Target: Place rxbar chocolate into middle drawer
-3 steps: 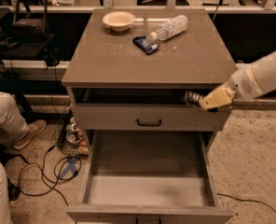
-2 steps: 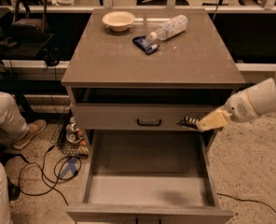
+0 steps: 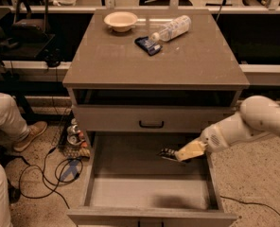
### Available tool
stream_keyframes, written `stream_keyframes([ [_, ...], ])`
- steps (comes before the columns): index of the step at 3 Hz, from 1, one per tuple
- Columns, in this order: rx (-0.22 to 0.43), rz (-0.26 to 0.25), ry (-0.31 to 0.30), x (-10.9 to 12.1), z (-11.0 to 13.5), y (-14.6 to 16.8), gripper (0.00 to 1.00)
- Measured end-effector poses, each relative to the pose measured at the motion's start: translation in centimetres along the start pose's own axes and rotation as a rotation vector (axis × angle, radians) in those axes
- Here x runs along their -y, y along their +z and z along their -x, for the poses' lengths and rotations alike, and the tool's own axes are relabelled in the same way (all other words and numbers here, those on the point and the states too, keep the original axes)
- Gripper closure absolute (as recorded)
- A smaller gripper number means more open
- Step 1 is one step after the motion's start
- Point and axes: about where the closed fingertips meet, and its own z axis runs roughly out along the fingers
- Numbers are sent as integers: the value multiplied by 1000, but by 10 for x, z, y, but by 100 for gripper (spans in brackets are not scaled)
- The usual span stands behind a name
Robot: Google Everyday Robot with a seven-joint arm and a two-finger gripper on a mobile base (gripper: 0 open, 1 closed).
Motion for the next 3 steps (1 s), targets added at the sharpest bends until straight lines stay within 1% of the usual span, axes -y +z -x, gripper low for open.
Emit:
stream_keyframes([
  [1,39,-12,4,-2,3,85,98],
  [2,80,-55,7,3,9,137,75],
  [3,125,-107,1,14,20,170,53],
])
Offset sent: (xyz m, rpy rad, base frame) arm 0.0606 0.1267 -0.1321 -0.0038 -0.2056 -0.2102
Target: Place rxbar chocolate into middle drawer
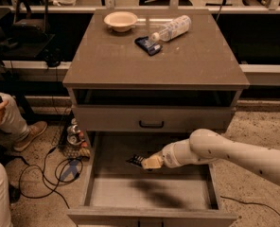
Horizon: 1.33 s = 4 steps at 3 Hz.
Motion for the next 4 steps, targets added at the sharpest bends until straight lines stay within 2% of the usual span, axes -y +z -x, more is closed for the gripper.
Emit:
stream_keyframes([
  [1,47,-45,-10,9,9,22,22],
  [2,66,-66,-14,14,11,27,0],
  [3,78,-100,-9,25,-4,4,0],
  [4,114,-126,27,38,-27,-41,0],
])
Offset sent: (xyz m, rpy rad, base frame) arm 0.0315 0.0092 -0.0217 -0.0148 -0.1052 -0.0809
